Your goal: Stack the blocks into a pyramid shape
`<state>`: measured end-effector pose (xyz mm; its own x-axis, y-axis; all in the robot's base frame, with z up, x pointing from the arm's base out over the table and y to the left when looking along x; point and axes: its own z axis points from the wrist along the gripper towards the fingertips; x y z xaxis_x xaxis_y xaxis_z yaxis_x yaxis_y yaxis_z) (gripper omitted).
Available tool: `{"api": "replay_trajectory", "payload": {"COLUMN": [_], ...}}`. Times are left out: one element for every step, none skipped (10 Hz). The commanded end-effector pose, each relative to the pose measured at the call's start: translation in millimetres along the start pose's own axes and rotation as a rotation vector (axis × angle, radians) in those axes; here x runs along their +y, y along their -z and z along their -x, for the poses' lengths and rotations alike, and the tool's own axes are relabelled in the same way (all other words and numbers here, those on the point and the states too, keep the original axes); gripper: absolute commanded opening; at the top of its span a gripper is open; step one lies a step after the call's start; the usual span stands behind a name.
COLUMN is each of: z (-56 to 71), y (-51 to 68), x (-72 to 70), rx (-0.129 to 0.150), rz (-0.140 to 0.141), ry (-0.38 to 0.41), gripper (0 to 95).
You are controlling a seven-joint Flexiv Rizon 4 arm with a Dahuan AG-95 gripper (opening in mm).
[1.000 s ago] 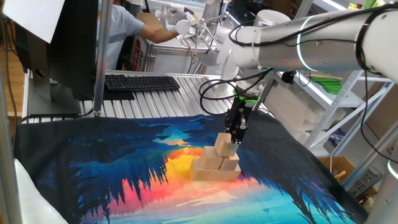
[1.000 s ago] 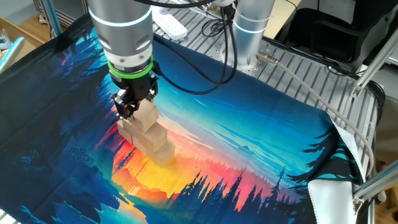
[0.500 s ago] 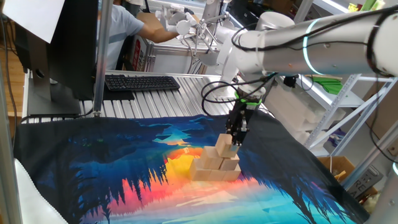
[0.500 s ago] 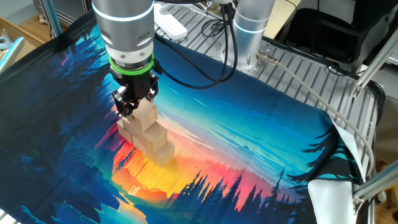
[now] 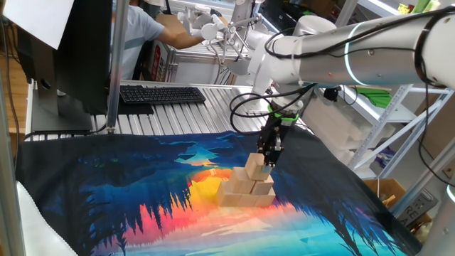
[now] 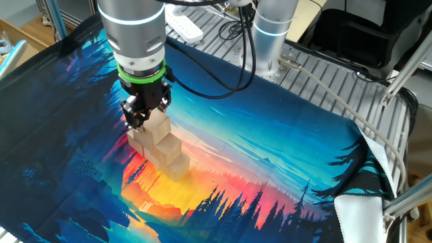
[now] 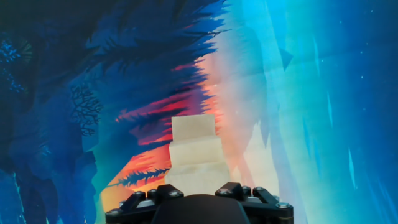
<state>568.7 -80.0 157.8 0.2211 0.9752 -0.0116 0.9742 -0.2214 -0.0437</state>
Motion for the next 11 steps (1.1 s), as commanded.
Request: {"api": "replay_trajectory", "payload": {"z": [-0.8, -1.5, -2.4, -3.0, -3.5, -4.0, -4.2, -4.3, -4.3, -4.3, -4.3], "y": [0.5, 0.7, 0.8, 0.8, 0.7, 0.2, -0.2, -0.2, -0.2, -0.2, -0.2], "x": [-0.4, -0.7, -1.2, -1.6, -1.4, -1.1, -0.9, -0.8, -0.8, -0.8, -0.8], "rx": [0.000, 0.001, 0.002, 0.002, 0.002, 0.000, 0.000, 0.003, 0.003, 0.001, 0.000], "rz": [0.001, 0.001, 0.000, 0.002, 0.004, 0.006, 0.011, 0.015, 0.018, 0.020, 0.020], "ry": [-0.001, -0.004, -0.007, -0.009, -0.011, -0.015, -0.023, -0.028, -0.030, -0.030, -0.029], "gripper": [0.0, 0.0, 0.0, 0.0, 0.0, 0.0, 0.0, 0.0, 0.0, 0.0, 0.0]}}
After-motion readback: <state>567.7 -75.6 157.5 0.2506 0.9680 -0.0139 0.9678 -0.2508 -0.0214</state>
